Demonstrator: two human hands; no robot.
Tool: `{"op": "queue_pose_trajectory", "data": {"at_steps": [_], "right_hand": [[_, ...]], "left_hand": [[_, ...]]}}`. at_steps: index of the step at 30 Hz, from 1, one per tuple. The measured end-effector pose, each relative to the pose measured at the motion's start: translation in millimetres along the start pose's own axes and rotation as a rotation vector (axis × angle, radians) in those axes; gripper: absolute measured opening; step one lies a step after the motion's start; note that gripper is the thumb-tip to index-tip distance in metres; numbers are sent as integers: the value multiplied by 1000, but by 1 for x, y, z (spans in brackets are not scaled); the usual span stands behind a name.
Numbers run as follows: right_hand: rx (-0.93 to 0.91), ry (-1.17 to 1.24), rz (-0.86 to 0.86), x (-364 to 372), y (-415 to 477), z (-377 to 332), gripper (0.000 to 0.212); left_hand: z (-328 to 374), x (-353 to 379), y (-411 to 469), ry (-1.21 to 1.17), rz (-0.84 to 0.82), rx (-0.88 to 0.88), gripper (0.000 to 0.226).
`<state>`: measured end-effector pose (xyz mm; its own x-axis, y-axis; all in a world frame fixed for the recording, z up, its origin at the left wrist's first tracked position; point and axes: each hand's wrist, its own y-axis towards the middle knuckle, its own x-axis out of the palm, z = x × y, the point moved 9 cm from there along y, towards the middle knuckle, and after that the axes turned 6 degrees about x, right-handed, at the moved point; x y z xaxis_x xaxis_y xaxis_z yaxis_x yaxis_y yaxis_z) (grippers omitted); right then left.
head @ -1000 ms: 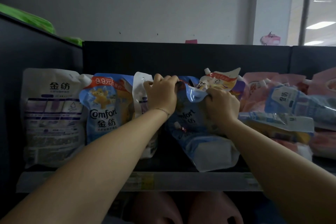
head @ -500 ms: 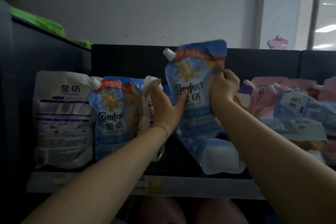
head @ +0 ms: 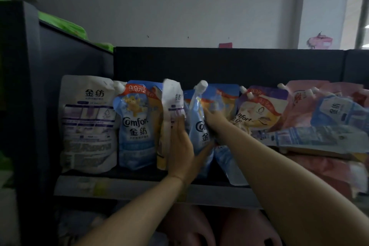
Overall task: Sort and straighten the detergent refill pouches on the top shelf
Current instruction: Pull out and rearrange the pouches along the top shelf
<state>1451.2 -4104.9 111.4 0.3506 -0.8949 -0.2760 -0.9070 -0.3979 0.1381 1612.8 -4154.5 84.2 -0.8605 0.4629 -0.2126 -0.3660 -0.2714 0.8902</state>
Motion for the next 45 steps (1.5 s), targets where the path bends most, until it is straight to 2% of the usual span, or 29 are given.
{"op": "queue_pose_trajectory", "data": {"at_steps": [1, 2, 6, 8, 11, 14, 16, 18, 19, 21, 25, 29, 31, 36, 41, 45], "right_hand": [[16, -26, -9, -1, 7, 9, 54], [3, -69, -27, -2, -2, 6, 52], [-77, -386, 45, -23, -25, -7, 32], [-74, -617, 29, -28, -38, -5, 27], [-10, -1032, -86, -21, -65, 8, 24], [48, -1252, -125, -16, -55, 29, 37], [103, -1310, -128, -14, -27, 50, 57], [144, -1319, -76, -20, -3, 65, 76], [168, -1304, -59, -24, 6, 71, 75], [186, -1250, -23, -28, 6, 72, 66], [84, -1174, 35, -30, -36, 48, 45], [8, -912, 163, -55, -64, 19, 26], [-69, -840, 243, -74, -64, 8, 15], [-128, -628, 394, -102, -65, 9, 25], [-260, -495, 476, -111, -75, 6, 30], [-372, -449, 534, -109, -83, 5, 32]], "left_hand": [[0, 3, -3, 32, -13, 2, 104], [0, 6, -3, 67, -26, 1, 104], [-1, 12, 0, 201, -74, -30, 104], [-1, 13, 2, 290, -100, -49, 103], [0, 14, 3, 375, -130, -65, 104], [0, 13, 0, 373, -152, -78, 103], [-2, 12, 1, 406, -174, -88, 96], [-6, 11, 3, 448, -193, -111, 92], [-7, 11, 3, 459, -195, -122, 90], [-8, 12, 2, 466, -189, -131, 84], [-13, 12, -5, 466, -179, -167, 78], [-11, 10, -10, 307, -137, -170, 79], [-10, 8, -10, 302, -113, -148, 81], [-16, 8, -10, 283, -30, -147, 90], [-21, 9, -10, 243, -3, -155, 75], [-20, 9, -9, 256, -8, -159, 74]]}}
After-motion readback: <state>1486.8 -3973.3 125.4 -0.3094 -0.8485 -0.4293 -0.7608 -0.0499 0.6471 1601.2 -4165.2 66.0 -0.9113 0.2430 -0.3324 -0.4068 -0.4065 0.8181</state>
